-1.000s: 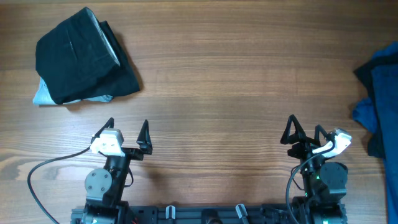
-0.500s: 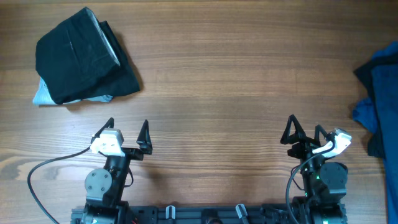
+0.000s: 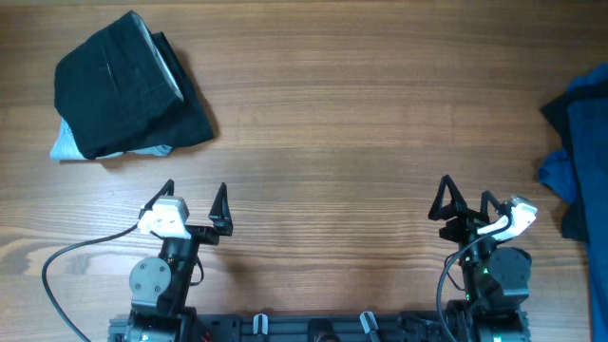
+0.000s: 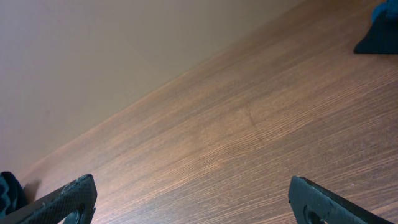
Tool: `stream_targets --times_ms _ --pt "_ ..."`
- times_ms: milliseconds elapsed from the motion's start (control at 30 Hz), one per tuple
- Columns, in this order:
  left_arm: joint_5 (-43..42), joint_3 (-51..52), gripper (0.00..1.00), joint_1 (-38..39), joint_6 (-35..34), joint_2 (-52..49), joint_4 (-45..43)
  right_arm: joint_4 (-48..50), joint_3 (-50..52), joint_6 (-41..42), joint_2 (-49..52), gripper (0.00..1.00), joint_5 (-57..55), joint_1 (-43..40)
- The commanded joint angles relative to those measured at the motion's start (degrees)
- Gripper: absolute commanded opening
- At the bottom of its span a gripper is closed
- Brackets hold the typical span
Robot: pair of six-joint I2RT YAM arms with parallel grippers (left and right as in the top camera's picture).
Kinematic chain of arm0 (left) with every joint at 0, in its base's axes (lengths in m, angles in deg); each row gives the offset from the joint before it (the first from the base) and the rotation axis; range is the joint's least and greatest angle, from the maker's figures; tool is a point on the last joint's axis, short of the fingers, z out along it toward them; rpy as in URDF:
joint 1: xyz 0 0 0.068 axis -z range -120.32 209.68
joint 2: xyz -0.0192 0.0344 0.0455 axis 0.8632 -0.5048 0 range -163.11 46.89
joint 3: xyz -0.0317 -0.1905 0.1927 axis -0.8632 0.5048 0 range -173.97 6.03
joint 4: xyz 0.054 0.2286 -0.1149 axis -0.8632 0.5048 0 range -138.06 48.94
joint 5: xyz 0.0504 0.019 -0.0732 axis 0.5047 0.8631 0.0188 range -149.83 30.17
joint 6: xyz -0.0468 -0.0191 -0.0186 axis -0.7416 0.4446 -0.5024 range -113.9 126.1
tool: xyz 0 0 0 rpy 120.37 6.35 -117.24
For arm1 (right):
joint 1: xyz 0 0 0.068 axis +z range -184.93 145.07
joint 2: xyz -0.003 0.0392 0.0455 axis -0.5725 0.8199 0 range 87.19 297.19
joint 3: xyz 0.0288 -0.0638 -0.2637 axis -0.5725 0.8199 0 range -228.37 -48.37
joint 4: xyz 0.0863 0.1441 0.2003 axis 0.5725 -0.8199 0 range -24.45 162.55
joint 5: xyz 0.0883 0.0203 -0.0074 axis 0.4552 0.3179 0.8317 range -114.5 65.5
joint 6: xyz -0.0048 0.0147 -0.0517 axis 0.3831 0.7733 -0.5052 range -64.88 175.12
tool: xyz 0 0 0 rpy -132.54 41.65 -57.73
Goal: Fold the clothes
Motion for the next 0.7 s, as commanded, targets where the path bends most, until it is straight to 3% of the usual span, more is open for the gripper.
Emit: stream_targets --times_ms 0,300,667 --pt "-0.5 0.07 1.0 -0.44 1.14 0.61 0.48 0.31 0.02 0.42 -0.68 1.0 0.74 -0.2" --pt "-0.5 0.07 1.0 -0.44 1.11 0.61 0.46 0.35 0.02 0.98 -0.68 1.0 0.74 -0.2" --pt "-0.5 0.07 1.0 -0.44 1.11 0.61 0.48 0.31 0.02 15.41 -0.68 1.0 0.74 -0.2"
